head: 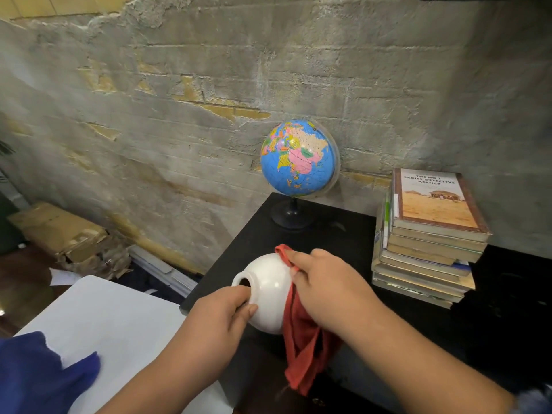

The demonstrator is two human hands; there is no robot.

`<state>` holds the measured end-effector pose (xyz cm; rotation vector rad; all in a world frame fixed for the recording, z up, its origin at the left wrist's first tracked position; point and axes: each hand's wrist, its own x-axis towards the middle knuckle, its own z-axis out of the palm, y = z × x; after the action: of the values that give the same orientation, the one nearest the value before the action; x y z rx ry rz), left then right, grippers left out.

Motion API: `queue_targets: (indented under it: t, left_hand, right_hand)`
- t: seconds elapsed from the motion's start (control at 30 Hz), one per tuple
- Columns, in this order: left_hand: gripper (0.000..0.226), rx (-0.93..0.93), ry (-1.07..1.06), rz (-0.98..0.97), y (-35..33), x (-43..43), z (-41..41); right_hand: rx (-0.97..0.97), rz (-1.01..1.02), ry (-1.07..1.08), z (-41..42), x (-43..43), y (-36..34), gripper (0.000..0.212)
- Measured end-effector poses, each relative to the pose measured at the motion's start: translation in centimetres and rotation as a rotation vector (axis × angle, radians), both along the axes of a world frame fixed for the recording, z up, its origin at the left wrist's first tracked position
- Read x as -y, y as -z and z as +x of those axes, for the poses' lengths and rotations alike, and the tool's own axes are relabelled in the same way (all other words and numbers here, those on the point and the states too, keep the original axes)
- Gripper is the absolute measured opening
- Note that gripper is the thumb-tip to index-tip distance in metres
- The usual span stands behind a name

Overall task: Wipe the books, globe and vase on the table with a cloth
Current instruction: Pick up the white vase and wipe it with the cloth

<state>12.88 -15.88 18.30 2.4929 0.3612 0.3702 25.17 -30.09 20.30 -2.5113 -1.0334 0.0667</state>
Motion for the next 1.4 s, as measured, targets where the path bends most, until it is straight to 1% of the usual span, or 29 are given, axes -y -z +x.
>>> queue_targets:
  t: [0.07, 0.17, 0.23, 0.3, 0.37, 0.4, 0.43, 0.47, 0.53, 0.6, 0.63, 0.67, 0.7, 0.77, 0.83, 0.87, 0.9, 0.97, 1.0, 1.07, 1.13, 1.17, 1.2, 1.27, 1.3, 1.37, 1.4]
  left_hand:
    - [0.020, -0.043, -0.021, -0.015, 0.0, 0.0, 0.0]
    - [0.023, -0.089, -0.028, -0.092, -0.1, -0.1, 0.0]
    - [0.024, -0.123, -0.045, -0.251, -0.2, -0.4, -0.2]
    - [0.022, -0.170, -0.056, -0.437, -0.4, -0.8, -0.4]
    - [0.016, -0.202, -0.085, -0.586, -0.7, -0.9, -0.6]
    - [0.025, -0.194, -0.115, -0.677, -0.8, -1.1, -0.7]
    - [0.033, -0.176, -0.150, -0.783, -0.7, -1.3, -0.7]
    - [0.034, -0.155, -0.176, -0.876, -0.7, -1.4, -0.8]
    - [0.019, -0.105, -0.212, -1.007, -0.9, -1.2, -0.7]
    - [0.021, -0.075, -0.246, -1.095, -1.2, -0.8, -0.8]
    - [0.023, -0.063, -0.260, -1.136, -1.3, -0.5, -0.7]
    - [0.023, -0.047, -0.266, -1.175, -1.4, -0.2, -0.6]
    - [0.024, -0.033, -0.262, -1.214, -1.7, 0.2, -0.5]
    - [0.033, -0.038, -0.243, -1.264, -2.1, 0.7, -0.5]
    - [0.042, -0.058, -0.224, -1.289, -2.3, 0.6, -0.5]
    - [0.046, -0.067, -0.222, -1.304, -2.2, 0.4, -0.6]
    - [0.049, -0.065, -0.227, -1.317, -2.2, 0.2, -0.7]
    - [0.054, -0.055, -0.237, -1.336, -1.8, -0.3, -0.8]
    - [0.055, -0.055, -0.237, -1.345, -1.7, -0.3, -0.8]
    - [0.058, -0.059, -0.220, -1.359, -1.6, -0.4, -0.8]
    - [0.059, -0.070, -0.196, -1.370, -1.5, -0.4, -0.8]
    - [0.058, -0.073, -0.188, -1.378, -1.5, -0.4, -0.8]
    - [0.056, -0.074, -0.183, -1.389, -1.4, -0.4, -0.8]
    - [0.055, -0.064, -0.196, -1.400, -1.3, -0.3, -0.8]
    - [0.055, -0.052, -0.211, -1.393, -1.2, -0.3, -0.8]
    - [0.050, -0.029, -0.254, -1.349, -1.0, -0.4, -0.9]
    - [0.044, -0.021, -0.277, -1.319, -0.9, -0.4, -0.9]
  right_hand:
    - [0.009, 0.006, -0.059, -0.6, 0.3, 0.2, 0.052]
    - [0.077, -0.005, -0.222, -2.2, 0.5, 0.2, 0.056]
    - [0.179, 0.016, -0.299, -2.8, 0.7, 1.4, 0.052]
    - [0.168, -0.026, -0.329, -3.1, 1.6, 2.5, 0.050]
    - [0.266, -0.087, -0.421, -3.0, 2.5, 4.2, 0.050]
    - [0.258, -0.146, -0.456, -3.0, 2.8, 4.8, 0.049]
    - [0.212, -0.160, -0.446, -2.8, 3.1, 4.9, 0.046]
    - [0.143, -0.120, -0.403, -2.4, 3.4, 4.9, 0.042]
    - [-0.027, 0.067, -0.294, -1.7, 4.0, 4.7, 0.034]
    - [-0.136, 0.371, -0.168, -1.2, 3.5, 3.4, 0.034]
    - [-0.151, 0.502, -0.123, -1.1, 3.0, 2.8, 0.034]
    - [-0.134, 0.553, -0.108, -1.1, 2.2, 2.2, 0.035]
    - [-0.106, 0.524, -0.125, -1.2, 1.3, 1.4, 0.038]
    - [0.032, 0.288, -0.205, -2.2, -0.4, 1.1, 0.044]
    - [0.244, 0.104, -0.261, -3.2, -0.9, 2.1, 0.049]
    - [0.257, 0.024, -0.289, -3.6, -0.4, 2.7, 0.049]
    - [0.264, -0.007, -0.325, -3.7, 0.1, 3.5, 0.047]
    - [0.269, 0.002, -0.411, -3.7, 1.2, 5.3, 0.040]
    - [0.212, 0.051, -0.428, -3.7, 1.6, 5.6, 0.038]
    - [0.046, 0.221, -0.358, -3.7, 1.6, 4.9, 0.037]
    - [0.021, 0.350, -0.259, -3.6, 0.4, 4.1, 0.042]
    - [0.039, 0.350, -0.252, -3.6, -0.2, 3.6, 0.046]
    - [0.096, 0.302, -0.282, -3.6, -0.6, 3.4, 0.049]
    - [0.277, 0.144, -0.366, -3.5, -0.5, 4.2, 0.051]
    - [0.321, 0.094, -0.398, -3.5, 0.0, 5.0, 0.049]
    - [0.260, 0.082, -0.405, -3.4, 1.3, 6.1, 0.043]
    - [0.178, 0.139, -0.383, -3.4, 1.7, 6.2, 0.040]
